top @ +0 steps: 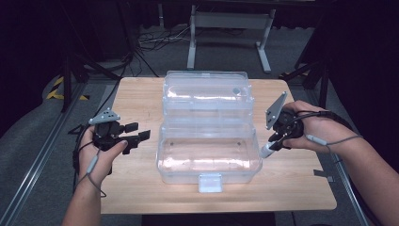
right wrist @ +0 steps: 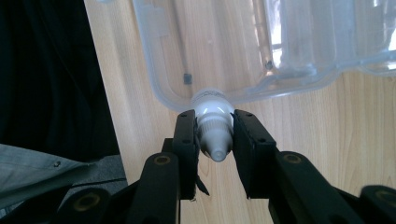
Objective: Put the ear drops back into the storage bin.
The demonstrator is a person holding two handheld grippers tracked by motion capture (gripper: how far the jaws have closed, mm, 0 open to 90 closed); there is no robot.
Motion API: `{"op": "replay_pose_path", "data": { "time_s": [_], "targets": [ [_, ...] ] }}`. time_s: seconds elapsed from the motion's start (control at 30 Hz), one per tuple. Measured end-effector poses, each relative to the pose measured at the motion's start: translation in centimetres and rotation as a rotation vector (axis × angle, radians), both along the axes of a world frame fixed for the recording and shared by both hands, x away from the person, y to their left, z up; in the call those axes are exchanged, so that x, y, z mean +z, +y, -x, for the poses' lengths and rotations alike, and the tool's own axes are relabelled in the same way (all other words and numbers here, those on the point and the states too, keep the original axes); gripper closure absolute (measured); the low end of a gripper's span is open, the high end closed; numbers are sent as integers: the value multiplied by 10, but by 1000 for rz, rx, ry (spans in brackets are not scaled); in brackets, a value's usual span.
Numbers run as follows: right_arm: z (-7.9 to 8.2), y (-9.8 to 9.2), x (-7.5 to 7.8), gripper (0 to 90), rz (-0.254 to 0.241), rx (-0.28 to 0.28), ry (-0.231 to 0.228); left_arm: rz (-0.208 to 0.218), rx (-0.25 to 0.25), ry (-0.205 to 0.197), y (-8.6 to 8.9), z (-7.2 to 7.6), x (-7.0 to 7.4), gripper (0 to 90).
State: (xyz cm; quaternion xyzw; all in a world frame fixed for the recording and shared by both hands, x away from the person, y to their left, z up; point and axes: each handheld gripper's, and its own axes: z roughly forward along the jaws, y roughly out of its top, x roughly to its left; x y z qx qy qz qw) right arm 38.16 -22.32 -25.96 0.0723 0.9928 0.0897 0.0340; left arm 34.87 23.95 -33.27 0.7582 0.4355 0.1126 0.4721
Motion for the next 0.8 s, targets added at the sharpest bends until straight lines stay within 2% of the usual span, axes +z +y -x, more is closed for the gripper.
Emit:
{"op": "replay_pose_path", "data": {
  "time_s": [0.4, 0.53, 0.8],
  "targets": [
    [-2, 28, 0, 716, -3, 45, 12, -1, -3, 1, 0, 0, 0, 392],
    [-3, 37, -6, 716, 2, 62, 24, 2, -1, 3, 1, 0, 0, 391],
    [-4, 47, -22, 716, 47, 69, 48, 0, 0, 4, 1, 0, 0, 391]
  ]
}}
